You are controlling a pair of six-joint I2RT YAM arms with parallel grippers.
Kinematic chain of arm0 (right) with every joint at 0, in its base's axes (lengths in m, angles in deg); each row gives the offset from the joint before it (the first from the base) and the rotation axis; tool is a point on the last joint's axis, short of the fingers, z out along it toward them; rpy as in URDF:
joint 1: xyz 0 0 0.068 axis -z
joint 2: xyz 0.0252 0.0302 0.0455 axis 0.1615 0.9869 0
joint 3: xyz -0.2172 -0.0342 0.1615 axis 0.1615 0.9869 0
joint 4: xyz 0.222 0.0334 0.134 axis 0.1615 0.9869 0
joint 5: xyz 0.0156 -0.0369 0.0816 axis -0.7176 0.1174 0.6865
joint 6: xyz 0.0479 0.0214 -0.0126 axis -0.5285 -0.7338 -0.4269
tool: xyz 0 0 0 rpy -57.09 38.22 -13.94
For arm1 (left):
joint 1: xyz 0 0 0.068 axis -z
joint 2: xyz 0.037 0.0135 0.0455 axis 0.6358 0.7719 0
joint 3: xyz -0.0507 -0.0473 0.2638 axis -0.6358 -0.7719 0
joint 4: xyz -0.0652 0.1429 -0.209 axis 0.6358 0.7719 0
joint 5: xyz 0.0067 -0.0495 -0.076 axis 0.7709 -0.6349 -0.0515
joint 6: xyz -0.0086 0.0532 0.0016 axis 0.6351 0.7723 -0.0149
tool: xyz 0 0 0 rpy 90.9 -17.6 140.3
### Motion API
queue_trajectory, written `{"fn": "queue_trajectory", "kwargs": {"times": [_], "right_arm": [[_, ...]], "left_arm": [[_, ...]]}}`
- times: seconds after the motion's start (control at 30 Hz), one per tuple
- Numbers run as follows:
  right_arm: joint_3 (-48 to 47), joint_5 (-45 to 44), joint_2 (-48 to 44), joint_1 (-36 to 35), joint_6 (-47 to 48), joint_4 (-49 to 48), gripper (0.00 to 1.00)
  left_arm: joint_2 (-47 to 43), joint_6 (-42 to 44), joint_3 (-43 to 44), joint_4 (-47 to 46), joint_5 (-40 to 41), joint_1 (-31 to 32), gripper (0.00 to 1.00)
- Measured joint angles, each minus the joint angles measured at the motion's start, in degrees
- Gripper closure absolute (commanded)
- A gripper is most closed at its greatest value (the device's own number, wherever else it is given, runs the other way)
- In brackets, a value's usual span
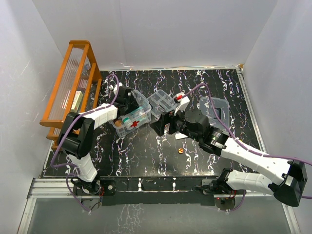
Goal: Organize the medicine kit
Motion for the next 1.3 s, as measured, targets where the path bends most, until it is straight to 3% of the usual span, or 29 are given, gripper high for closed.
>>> {"fn": "queue_trajectory", "kwargs": {"times": [0.27, 0.53, 0.67, 0.77, 1.03, 1.3], "right_arm": [[0.17, 0.28, 0.13, 0.0, -0.02, -0.28, 0.19], [0.2, -1.01, 0.22, 0.0, -0.22, -0.63, 0.19], [1.01, -4.66, -0.02, 0.0, -1.2, -0.79, 0.2], [1.25, -9.73, -0.07, 0.0, -2.49, 1.11, 0.2], [1.31, -28.79, 2.19, 1.4, -9.49, 14.56, 0.19], [2.99, -27.41, 4.59, 8.94, -14.71, 19.56, 0.25]], "left_arm": [[-0.87, -0.26, 0.35, 7.13, 4.26, 0.33, 0.51], [-7.37, 1.25, 0.35, 9.92, 5.81, 0.33, 0.51], [-9.57, 2.73, 0.35, 10.69, 5.68, 0.33, 0.5], [-11.45, 4.81, 0.33, 11.34, 4.28, 0.33, 0.43], [-25.83, 16.81, -0.39, 11.65, -11.41, 0.31, 0.28], [-31.67, 28.59, -0.42, 13.38, -31.45, 0.7, 0.16]]}}
